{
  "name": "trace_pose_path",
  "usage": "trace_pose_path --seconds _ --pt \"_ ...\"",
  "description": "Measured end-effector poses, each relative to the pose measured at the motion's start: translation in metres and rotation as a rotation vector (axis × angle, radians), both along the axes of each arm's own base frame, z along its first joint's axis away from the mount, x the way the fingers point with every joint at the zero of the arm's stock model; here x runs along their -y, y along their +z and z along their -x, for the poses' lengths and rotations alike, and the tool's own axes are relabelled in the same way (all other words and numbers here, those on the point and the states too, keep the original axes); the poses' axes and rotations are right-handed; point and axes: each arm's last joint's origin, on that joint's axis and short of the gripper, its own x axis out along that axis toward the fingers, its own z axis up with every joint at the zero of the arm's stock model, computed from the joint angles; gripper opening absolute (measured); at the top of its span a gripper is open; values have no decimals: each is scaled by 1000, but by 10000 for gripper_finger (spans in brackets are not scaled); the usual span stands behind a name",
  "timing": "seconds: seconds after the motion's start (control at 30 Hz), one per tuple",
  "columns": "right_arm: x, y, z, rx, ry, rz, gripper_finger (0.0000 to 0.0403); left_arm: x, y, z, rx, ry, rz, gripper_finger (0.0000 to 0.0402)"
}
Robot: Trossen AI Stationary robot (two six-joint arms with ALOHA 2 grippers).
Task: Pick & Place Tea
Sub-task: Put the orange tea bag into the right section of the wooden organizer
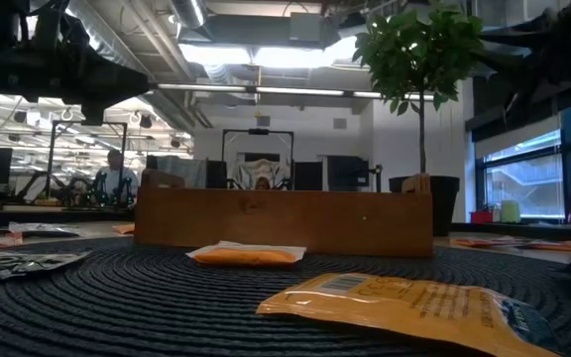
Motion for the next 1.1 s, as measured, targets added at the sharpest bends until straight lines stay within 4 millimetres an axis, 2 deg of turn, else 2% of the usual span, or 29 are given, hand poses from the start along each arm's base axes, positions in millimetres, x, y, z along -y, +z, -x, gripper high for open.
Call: trace_pose_path --seconds 0.17,0.33,0.47,0.6,0.8,0.97,1.1 --pt "2 3 1 21 -60 5 106 0 0 0 0 0 1 88" --pt "2 3 2 31 -64 -1 162 0 4 0 54 -4 34 88" --pt "3 11 5 122 -70 -48 208 0 11 1 150 -17 110 88" --pt "2 11 5 102 -86 58 232 0 17 3 220 -17 123 88" --pt "6 7 3 -31 -228 3 236 0 19 3 243 -27 120 88" --pt "8 28 3 -205 -300 -27 221 1 19 3 262 -40 168 88" --pt "6 49 -6 -332 -279 -77 206 1 19 2 258 -64 189 88"
